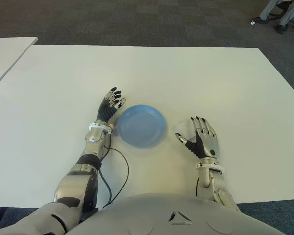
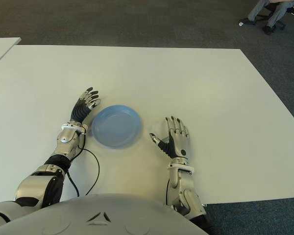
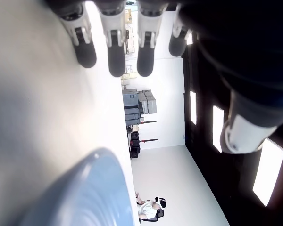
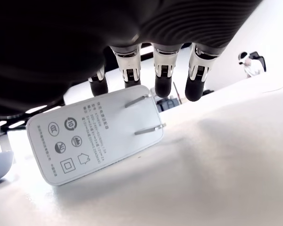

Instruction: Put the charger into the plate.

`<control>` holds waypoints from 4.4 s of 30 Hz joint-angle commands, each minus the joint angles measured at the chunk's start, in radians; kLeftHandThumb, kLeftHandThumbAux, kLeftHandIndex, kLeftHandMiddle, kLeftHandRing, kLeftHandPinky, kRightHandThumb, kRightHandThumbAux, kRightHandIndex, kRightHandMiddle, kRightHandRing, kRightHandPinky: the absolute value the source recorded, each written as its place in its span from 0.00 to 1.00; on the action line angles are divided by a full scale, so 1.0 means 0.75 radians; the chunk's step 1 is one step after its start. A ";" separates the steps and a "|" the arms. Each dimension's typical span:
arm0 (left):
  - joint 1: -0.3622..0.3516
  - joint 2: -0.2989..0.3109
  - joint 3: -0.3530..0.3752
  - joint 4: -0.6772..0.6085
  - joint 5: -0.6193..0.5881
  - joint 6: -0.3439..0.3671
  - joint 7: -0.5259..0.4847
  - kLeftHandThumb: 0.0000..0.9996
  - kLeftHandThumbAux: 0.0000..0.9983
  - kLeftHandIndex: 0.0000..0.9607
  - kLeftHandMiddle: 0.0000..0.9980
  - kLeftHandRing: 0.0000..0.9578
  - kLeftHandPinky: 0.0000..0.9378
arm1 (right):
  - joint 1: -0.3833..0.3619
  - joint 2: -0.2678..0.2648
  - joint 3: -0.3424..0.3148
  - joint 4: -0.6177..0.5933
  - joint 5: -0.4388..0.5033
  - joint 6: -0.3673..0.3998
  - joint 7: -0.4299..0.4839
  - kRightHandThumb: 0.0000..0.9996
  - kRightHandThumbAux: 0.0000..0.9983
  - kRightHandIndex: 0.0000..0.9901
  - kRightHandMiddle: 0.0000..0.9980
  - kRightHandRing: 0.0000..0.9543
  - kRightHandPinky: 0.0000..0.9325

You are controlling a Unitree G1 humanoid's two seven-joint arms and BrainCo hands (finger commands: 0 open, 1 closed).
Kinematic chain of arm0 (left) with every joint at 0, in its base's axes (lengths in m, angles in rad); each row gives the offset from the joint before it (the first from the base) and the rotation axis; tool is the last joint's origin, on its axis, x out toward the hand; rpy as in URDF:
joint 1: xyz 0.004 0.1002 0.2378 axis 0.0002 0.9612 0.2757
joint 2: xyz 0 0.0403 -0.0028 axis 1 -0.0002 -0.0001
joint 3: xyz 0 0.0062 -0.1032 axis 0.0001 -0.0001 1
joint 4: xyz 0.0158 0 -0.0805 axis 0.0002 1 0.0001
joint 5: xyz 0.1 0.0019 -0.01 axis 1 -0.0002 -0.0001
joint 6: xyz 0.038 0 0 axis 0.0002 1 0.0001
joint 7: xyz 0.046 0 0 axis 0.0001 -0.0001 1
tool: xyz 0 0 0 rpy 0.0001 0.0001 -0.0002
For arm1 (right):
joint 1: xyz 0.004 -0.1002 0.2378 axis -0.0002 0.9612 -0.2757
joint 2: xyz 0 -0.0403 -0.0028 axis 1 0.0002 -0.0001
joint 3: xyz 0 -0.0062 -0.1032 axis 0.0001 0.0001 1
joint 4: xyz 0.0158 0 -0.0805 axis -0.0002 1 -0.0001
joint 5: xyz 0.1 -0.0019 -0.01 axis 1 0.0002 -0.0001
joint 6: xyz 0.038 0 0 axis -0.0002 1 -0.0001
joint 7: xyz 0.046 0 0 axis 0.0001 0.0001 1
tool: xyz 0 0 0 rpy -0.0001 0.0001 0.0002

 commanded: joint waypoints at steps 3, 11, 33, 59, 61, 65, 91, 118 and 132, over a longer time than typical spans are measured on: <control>0.121 -0.013 -0.007 0.105 0.012 0.086 0.007 0.00 0.59 0.04 0.17 0.17 0.16 | -0.012 0.008 -0.003 0.081 0.038 -0.025 -0.045 0.19 0.22 0.00 0.00 0.00 0.00; 0.120 -0.012 -0.008 0.107 0.014 0.086 0.009 0.00 0.59 0.04 0.17 0.17 0.16 | -0.027 0.018 -0.008 0.110 0.052 -0.064 -0.133 0.21 0.22 0.00 0.00 0.00 0.00; 0.119 -0.015 -0.015 0.107 0.024 0.090 0.023 0.00 0.59 0.04 0.16 0.17 0.16 | -0.046 0.066 0.003 0.115 0.044 -0.031 -0.186 0.21 0.23 0.00 0.00 0.00 0.00; 0.121 -0.016 -0.008 0.116 0.008 0.064 -0.008 0.00 0.59 0.04 0.16 0.17 0.15 | -0.089 0.132 0.032 0.164 0.003 0.216 -0.040 0.21 0.21 0.00 0.00 0.00 0.00; 0.121 -0.016 -0.008 0.116 0.008 0.064 -0.009 0.00 0.59 0.04 0.16 0.17 0.15 | -0.091 0.135 0.033 0.172 0.006 0.223 -0.037 0.21 0.21 0.00 0.00 0.00 0.00; 0.123 -0.013 -0.009 0.111 0.009 0.061 -0.010 0.00 0.59 0.04 0.16 0.16 0.14 | -0.098 0.141 0.034 0.190 0.015 0.231 -0.034 0.21 0.20 0.00 0.00 0.00 0.00; 0.121 -0.012 -0.009 0.112 0.007 0.061 -0.020 0.00 0.59 0.05 0.16 0.16 0.15 | -0.089 0.135 0.062 0.196 0.022 0.235 0.007 0.20 0.19 0.00 0.00 0.00 0.00; 0.107 -0.014 -0.014 0.126 0.014 0.082 -0.015 0.00 0.58 0.04 0.16 0.16 0.14 | -0.039 0.102 0.087 0.142 0.020 0.198 -0.016 0.23 0.18 0.00 0.00 0.00 0.00; 0.110 -0.016 -0.012 0.124 0.011 0.070 -0.015 0.00 0.59 0.05 0.16 0.17 0.17 | -0.009 0.103 0.098 0.088 0.001 0.214 -0.001 0.25 0.18 0.00 0.00 0.00 0.00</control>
